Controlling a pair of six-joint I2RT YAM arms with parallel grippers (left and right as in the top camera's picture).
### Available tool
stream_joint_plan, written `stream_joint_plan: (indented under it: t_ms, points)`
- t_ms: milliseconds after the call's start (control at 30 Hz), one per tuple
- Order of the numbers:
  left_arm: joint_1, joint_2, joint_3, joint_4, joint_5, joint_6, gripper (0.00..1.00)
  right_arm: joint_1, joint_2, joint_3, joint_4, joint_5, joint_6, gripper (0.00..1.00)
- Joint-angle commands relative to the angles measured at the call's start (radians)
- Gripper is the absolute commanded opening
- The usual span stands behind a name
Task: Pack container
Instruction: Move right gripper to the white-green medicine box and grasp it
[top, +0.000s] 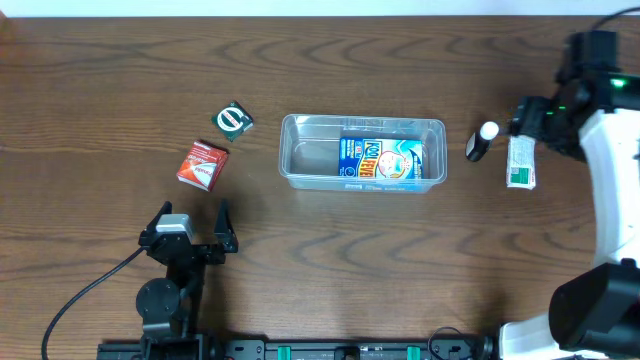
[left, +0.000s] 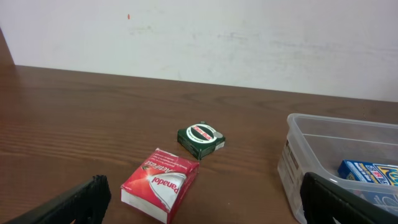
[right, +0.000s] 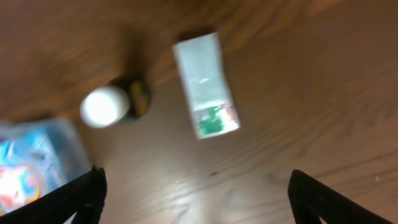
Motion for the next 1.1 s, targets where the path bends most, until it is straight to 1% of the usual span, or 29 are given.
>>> stream_joint_plan:
  t_ms: [0, 233, 633, 800, 1067]
  points:
    - [0.005, -0.005, -0.016, -0.035, 0.007, 0.010, 0.98, -0.055, -0.003, -0.035, 0.032, 0.002, 0.016, 0.93]
    - [0.005, -0.005, -0.016, -0.035, 0.007, 0.010, 0.98, -0.083, -0.003, -0.159, 0.160, 0.000, 0.004, 0.94]
    - [0.005, -0.005, -0.016, -0.035, 0.007, 0.010, 0.98, -0.084, -0.003, -0.466, 0.521, -0.009, -0.096, 0.95]
    - [0.005, -0.005, -0.016, -0.035, 0.007, 0.010, 0.98, -0.083, -0.003, -0.568, 0.682, -0.009, -0.154, 0.96]
    - [0.005, -0.005, -0.016, -0.035, 0.007, 0.010, 0.98, -0.083, -0.001, -0.694, 0.878, -0.038, -0.238, 0.96]
